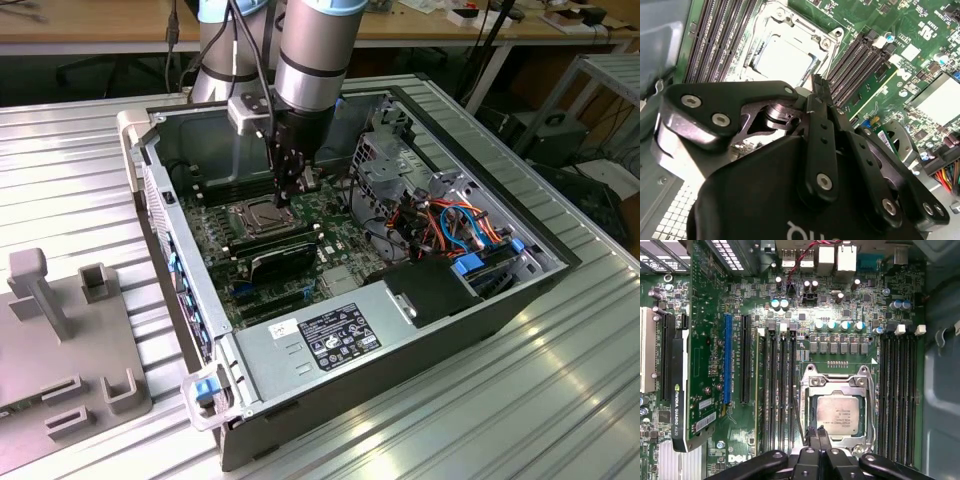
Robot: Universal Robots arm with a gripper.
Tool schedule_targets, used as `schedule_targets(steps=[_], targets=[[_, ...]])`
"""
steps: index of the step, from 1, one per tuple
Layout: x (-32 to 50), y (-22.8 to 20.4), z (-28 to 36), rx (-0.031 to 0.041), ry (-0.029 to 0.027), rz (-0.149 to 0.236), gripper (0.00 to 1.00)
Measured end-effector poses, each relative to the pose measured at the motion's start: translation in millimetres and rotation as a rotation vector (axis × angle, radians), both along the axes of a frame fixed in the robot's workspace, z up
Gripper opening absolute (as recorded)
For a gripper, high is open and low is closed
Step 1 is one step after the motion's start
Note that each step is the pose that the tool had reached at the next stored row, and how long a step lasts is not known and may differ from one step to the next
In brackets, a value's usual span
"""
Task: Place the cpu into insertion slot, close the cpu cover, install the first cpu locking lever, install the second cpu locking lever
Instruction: 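Install the second cpu locking lever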
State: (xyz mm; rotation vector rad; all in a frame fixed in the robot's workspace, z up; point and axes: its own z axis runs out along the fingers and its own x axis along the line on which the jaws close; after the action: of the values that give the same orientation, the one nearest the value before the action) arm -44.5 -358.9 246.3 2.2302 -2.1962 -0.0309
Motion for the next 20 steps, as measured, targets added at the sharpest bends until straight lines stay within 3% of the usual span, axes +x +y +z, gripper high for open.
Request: schedule_targets(steps=[6,10,12,14,18,20], targets=[[0.0,-2.7,-0.1,-0.001,0.001,0.0,0.11],[0.0,-7.9,-0.1,-0.0044,0.0096,0.0,0.11],[0.0,-11.3,-0.1,-0.01,0.0116,0.0,0.11],[-0.7,-11.8,0.0,-0.0174,0.0128,0.0,0.11],[-2.7,-11.8,-3.4,-0.0194,0.016,0.0,0.11],[-5.8,-11.8,-8.6,-0.0196,0.0184,0.0,0.11]])
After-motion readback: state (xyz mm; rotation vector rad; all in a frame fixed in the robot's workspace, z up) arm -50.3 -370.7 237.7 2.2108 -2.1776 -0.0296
